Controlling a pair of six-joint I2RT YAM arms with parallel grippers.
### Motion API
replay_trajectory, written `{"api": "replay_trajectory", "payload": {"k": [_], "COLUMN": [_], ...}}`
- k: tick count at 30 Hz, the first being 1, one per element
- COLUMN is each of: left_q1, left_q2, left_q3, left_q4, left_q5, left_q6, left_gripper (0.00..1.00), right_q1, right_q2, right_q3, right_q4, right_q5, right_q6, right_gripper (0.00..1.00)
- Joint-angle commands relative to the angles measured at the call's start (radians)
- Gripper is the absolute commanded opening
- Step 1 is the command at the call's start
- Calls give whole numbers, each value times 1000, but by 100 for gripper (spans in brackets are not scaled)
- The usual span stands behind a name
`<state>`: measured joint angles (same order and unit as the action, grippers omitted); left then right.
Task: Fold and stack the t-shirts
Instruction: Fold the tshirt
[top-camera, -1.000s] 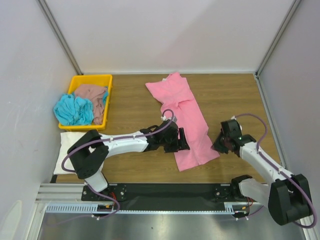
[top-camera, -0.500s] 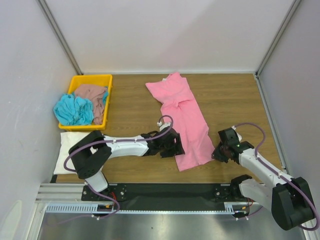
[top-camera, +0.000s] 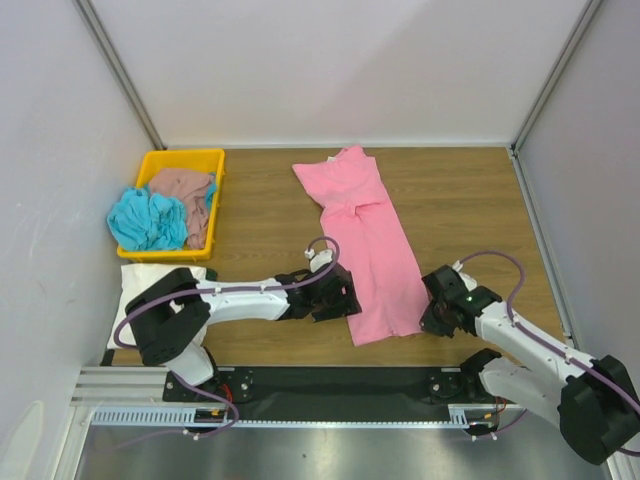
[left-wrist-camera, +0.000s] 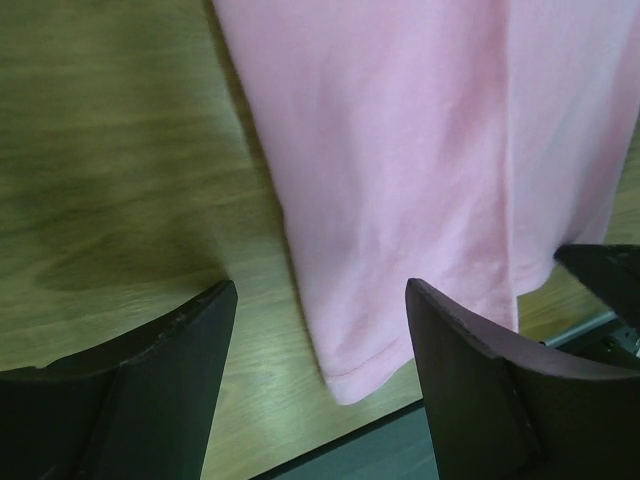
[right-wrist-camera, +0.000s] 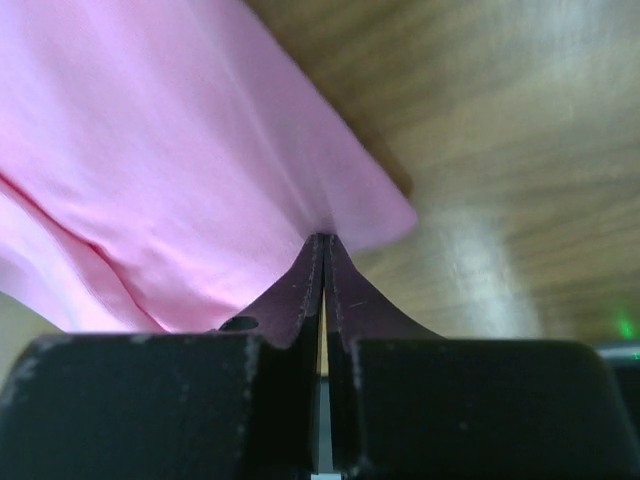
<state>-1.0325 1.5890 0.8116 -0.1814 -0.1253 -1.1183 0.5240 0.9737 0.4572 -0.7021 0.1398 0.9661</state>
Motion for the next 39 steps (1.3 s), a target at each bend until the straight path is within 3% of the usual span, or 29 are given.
{"api": "replay_trajectory", "payload": {"k": [1,8,16,22,28,39], "left_q1": [-50,-116,-129,-129,-129,-127], "left_q2": [-15,15,34,49,11,-170], "left_q3": [-19,-6,-45,-80,-126,-204], "left_q4": [52,25,-20,14,-13,-249], "left_q5": [0,-17,-66,-54,-68,-134], "left_q6": [-38,-83,-173,-189,-196,-170], "left_gripper": [75,73,52,33,1,0], "right_q1": [57,59,50,5,-28,-27], "right_q2": [-52,-96,-72,-61,-53,-47], "right_q3": [-14,53,216,267,253,193], "right_q4": [-129,-168,-201,-212,-180,-53], "right_q5": [17,49,83,96,78,-52], "right_q6": [68,37,-21,-69,-104,-133], "right_gripper": [0,0,0,1,1,0]}}
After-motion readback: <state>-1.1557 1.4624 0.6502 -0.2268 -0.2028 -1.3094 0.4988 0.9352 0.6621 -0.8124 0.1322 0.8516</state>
